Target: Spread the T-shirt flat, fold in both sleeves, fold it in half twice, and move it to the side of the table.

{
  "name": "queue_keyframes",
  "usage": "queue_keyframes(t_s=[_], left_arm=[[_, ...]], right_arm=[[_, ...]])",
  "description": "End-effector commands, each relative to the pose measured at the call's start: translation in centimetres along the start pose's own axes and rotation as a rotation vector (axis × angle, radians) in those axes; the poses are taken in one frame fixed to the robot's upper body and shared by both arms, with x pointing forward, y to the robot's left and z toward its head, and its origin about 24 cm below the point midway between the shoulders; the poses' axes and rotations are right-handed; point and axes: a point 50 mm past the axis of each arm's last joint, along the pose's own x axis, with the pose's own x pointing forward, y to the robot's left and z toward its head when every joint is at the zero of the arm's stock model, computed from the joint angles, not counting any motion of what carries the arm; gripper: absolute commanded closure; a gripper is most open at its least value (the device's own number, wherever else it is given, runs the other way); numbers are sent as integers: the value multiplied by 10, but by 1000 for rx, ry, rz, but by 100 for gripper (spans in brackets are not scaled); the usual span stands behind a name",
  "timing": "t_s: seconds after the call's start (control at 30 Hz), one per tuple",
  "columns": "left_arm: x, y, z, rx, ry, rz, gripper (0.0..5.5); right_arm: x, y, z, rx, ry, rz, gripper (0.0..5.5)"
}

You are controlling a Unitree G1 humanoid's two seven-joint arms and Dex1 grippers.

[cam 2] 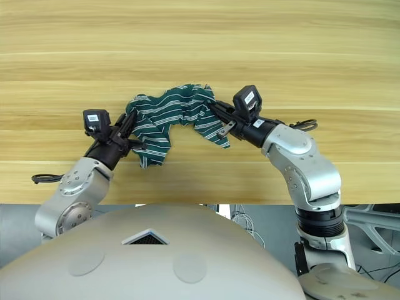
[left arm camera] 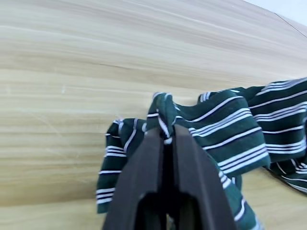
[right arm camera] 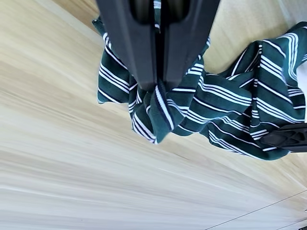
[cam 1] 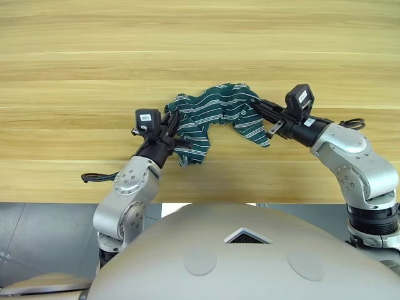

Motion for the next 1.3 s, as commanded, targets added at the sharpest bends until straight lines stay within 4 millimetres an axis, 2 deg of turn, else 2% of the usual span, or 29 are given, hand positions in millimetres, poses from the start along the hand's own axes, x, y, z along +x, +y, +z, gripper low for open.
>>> queue_keyframes(t_s=[0.03,0.17,0.23,0.3,0.33,0.37,0.4,0.43,0.47,0.53,0.63,0.7,0.73,0.8,0.9,0.97,1.0,1.03,1.07,1.1,1.13,1.2,1.3], left_arm=[[-1,12,6,-1,-26,45,549],[0,41,24,-66,-158,42,549],[13,68,34,-89,-195,38,549],[33,104,58,-28,-228,64,549],[41,116,86,38,-285,62,549],[42,116,130,137,-405,18,549],[37,108,167,209,-521,-42,549],[25,90,199,297,-634,-137,549],[10,69,218,382,-719,-230,549],[-9,45,223,492,-779,-348,549],[-23,25,198,582,-731,-512,549],[-21,25,188,621,-681,-572,549],[-17,26,187,639,-659,-613,549],[2,29,200,674,-625,-640,549],[49,39,240,666,-597,-541,549],[91,47,280,636,-569,-418,549],[110,54,304,607,-562,-276,549],[119,57,320,604,-560,-148,549],[118,65,339,579,-594,39,549],[108,70,359,571,-653,205,549],[92,68,381,536,-738,295,549],[70,55,409,495,-861,335,549],[64,35,422,535,-905,281,549]], right_arm=[[-5,-7,2,-82,15,17,550],[-19,-33,8,-188,14,52,550],[-19,-53,20,-204,-12,60,550],[-13,-89,50,-299,-42,-25,550],[-11,-106,81,-378,-100,-86,550],[-14,-112,124,-479,-201,-109,550],[-21,-110,158,-546,-286,-104,550],[-31,-102,185,-627,-363,-84,550],[-43,-90,200,-697,-416,-46,550],[-60,-74,205,-782,-453,19,550],[-80,-70,186,-853,-406,100,550],[-80,-73,167,-908,-343,204,550],[-80,-77,164,-905,-341,236,550],[-73,-91,177,-860,-399,206,550],[-33,-117,214,-754,-455,41,550],[4,-131,247,-646,-467,-92,550],[24,-133,266,-589,-469,-190,550],[37,-131,280,-552,-470,-270,550],[43,-127,295,-542,-489,-350,550],[43,-121,313,-536,-531,-425,550],[37,-114,331,-546,-583,-487,550],[28,-102,355,-565,-653,-544,550],[25,-99,362,-575,-664,-564,550]])
